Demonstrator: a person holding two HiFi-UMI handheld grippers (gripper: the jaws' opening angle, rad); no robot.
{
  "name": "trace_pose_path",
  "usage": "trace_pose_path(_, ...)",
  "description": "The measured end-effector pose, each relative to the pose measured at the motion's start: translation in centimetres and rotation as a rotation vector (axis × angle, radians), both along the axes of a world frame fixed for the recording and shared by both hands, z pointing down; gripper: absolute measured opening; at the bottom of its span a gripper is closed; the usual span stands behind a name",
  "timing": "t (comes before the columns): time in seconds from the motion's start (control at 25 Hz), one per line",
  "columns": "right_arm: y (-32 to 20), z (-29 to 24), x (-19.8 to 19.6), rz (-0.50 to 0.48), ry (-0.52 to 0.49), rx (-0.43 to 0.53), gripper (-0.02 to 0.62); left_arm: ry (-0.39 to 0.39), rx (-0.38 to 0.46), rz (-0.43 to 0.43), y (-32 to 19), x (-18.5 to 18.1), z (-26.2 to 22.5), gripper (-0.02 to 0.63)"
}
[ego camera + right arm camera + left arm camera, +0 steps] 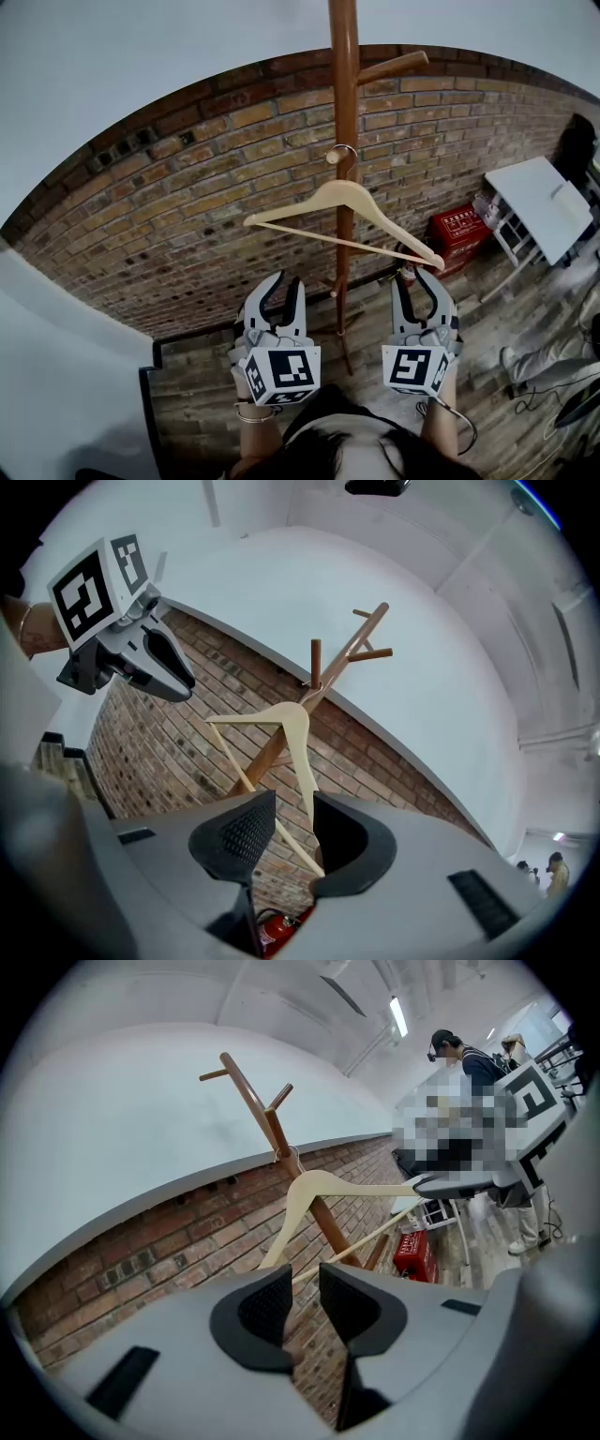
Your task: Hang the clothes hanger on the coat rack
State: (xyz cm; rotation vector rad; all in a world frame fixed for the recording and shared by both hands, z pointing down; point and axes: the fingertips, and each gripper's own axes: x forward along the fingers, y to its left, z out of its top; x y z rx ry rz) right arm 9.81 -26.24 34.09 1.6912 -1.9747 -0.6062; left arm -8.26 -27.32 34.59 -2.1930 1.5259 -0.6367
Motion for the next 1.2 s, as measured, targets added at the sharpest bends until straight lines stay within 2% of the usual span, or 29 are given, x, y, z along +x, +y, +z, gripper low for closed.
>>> trace_pose_path(0.32,2.1,0.5,-0.6,-0.037,-0.051,-0.019,0.126,0.053,0.006,0.004,2.5,0.5,0.6,0.08)
trace_pose_path(0.92,6.1,0.2,-1.4,-0.13,-0.203,-0.011,0.061,0.227,-0.011,0.023,7.8,2.0,1.0,0.037)
trace_pose_path(1.2,8.5,0.9,-0.8,-0.159,-0.254,-0.039,0.049,0.241,0.006,0.055,10.4,3.7,0.1,0.029)
